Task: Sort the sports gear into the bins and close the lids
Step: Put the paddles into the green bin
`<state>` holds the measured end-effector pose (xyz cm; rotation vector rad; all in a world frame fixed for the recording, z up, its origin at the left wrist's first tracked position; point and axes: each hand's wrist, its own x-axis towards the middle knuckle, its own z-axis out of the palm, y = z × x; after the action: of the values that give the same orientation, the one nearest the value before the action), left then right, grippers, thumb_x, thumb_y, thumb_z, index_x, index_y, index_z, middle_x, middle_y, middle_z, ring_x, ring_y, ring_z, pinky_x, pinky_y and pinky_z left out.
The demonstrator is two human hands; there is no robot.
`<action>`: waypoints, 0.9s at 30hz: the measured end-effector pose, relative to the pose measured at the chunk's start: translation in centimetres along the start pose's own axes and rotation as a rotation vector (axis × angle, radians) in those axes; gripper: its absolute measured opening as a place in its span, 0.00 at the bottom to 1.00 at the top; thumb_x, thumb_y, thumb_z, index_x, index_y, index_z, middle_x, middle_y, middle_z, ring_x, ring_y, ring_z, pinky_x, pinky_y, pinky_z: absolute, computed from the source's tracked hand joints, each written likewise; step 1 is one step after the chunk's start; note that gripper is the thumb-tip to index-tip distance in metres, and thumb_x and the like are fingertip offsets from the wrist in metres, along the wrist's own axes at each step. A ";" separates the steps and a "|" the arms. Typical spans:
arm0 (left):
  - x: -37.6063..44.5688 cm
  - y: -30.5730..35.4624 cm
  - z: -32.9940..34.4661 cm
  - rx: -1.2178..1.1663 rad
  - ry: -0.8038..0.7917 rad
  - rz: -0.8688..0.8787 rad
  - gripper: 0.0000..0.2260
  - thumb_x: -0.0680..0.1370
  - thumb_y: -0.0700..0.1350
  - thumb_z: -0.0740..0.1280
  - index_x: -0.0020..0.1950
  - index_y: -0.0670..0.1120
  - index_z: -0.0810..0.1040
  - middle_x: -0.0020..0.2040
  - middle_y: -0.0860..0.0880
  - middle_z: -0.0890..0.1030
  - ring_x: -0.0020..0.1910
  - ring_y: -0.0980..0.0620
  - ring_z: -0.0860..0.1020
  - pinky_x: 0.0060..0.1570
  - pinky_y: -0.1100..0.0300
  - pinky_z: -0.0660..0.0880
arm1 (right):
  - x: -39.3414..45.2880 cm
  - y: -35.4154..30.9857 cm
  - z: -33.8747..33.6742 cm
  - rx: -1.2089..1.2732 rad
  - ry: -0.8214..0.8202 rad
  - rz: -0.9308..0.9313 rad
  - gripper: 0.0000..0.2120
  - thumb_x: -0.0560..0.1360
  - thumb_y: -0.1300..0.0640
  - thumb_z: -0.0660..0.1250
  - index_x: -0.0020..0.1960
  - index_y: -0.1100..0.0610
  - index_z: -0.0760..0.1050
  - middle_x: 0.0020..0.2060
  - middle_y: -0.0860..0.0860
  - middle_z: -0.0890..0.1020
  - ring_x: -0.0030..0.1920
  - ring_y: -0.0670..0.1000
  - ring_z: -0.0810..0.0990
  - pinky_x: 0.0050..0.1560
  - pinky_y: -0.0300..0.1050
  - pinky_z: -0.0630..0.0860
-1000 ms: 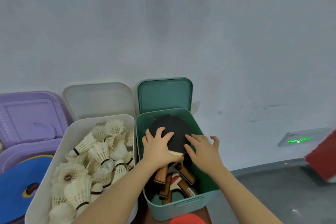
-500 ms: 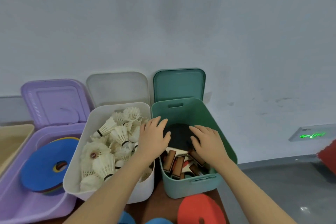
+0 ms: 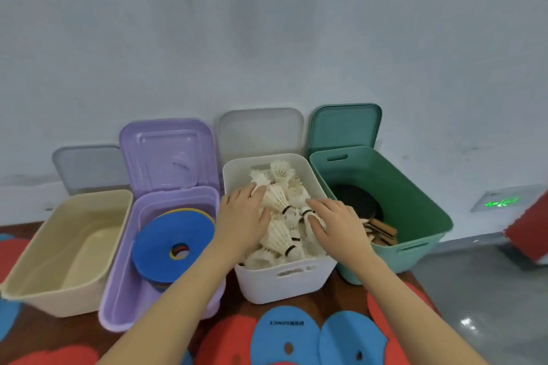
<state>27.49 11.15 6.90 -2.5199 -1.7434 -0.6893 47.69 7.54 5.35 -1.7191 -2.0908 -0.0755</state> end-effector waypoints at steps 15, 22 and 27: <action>-13.7 -11.5 -6.2 0.079 -0.078 -0.199 0.18 0.77 0.49 0.61 0.64 0.43 0.75 0.63 0.45 0.76 0.60 0.42 0.74 0.57 0.48 0.68 | -3.7 -16.7 5.5 0.141 -0.059 -0.089 0.19 0.76 0.50 0.56 0.62 0.54 0.75 0.53 0.51 0.81 0.50 0.58 0.78 0.47 0.51 0.72; -18.6 -15.1 -8.2 0.100 -0.031 -0.363 0.18 0.73 0.49 0.61 0.59 0.42 0.77 0.57 0.42 0.78 0.55 0.38 0.75 0.53 0.47 0.69 | -3.6 -21.9 8.1 0.233 -0.107 -0.230 0.19 0.77 0.52 0.57 0.64 0.57 0.73 0.52 0.54 0.80 0.49 0.60 0.78 0.46 0.55 0.75; -21.2 -20.6 -9.5 0.153 -0.020 -0.440 0.21 0.70 0.51 0.57 0.56 0.42 0.79 0.54 0.43 0.81 0.50 0.40 0.79 0.47 0.47 0.73 | -3.6 -27.6 10.7 0.226 -0.153 -0.287 0.19 0.76 0.52 0.57 0.63 0.57 0.74 0.49 0.54 0.80 0.46 0.60 0.77 0.43 0.52 0.71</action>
<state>-0.28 -2.11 2.99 -2.0690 -2.2866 -0.5121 18.97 1.22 0.57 -1.3233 -2.3436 0.2059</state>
